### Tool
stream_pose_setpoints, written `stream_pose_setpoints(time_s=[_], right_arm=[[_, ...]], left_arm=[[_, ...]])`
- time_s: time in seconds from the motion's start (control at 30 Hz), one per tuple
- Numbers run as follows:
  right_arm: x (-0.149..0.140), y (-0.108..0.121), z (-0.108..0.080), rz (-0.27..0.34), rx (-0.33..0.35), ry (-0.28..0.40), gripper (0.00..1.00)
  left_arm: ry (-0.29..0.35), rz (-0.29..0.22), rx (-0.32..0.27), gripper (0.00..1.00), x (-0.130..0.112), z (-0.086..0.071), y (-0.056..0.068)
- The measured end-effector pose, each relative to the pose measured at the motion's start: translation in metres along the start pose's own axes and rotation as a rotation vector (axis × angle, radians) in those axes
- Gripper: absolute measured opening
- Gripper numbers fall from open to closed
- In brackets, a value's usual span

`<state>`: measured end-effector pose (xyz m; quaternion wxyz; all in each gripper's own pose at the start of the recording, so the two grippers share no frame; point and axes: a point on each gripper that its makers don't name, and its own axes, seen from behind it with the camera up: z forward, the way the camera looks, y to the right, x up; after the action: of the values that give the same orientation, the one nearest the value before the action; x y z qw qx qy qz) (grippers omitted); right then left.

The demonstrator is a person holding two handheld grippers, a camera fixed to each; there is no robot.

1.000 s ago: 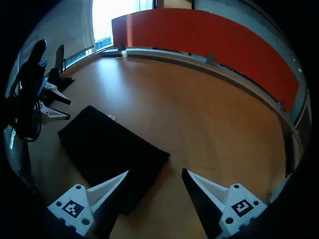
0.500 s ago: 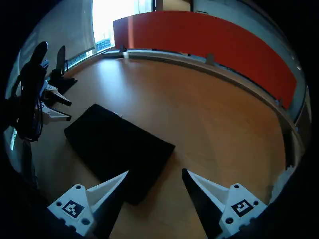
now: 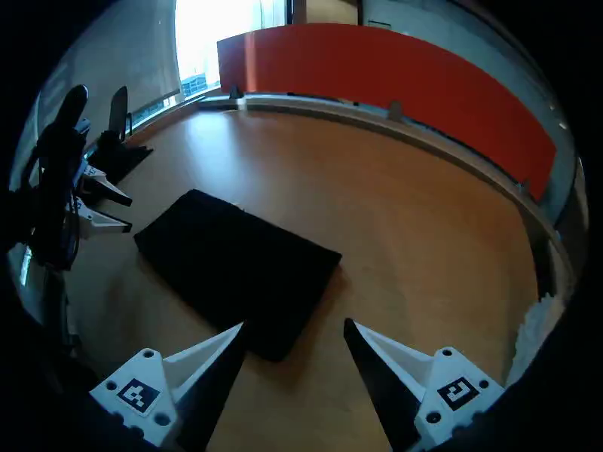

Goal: Fold towel

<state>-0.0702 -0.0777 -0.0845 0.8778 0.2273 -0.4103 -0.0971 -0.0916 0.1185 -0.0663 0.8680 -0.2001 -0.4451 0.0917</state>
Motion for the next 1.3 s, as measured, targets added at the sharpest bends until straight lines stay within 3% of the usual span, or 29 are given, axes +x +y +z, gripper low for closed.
stream_pose_setpoints(time_s=[0.4, 0.8, 1.3], right_arm=[[-0.010, -0.003, -0.004, -0.015, 0.009, -0.007, 0.93], [-0.013, -0.010, 0.001, -0.085, 0.063, -0.014, 0.93], [-0.022, -0.012, 0.012, -0.159, 0.094, -0.049, 0.93]], left_arm=[[0.007, -0.040, 0.015, 0.92, -0.015, -0.013, -0.002], [0.029, -0.117, 0.057, 0.92, -0.035, -0.032, -0.012], [0.044, -0.167, 0.099, 0.92, -0.056, -0.051, -0.020]])
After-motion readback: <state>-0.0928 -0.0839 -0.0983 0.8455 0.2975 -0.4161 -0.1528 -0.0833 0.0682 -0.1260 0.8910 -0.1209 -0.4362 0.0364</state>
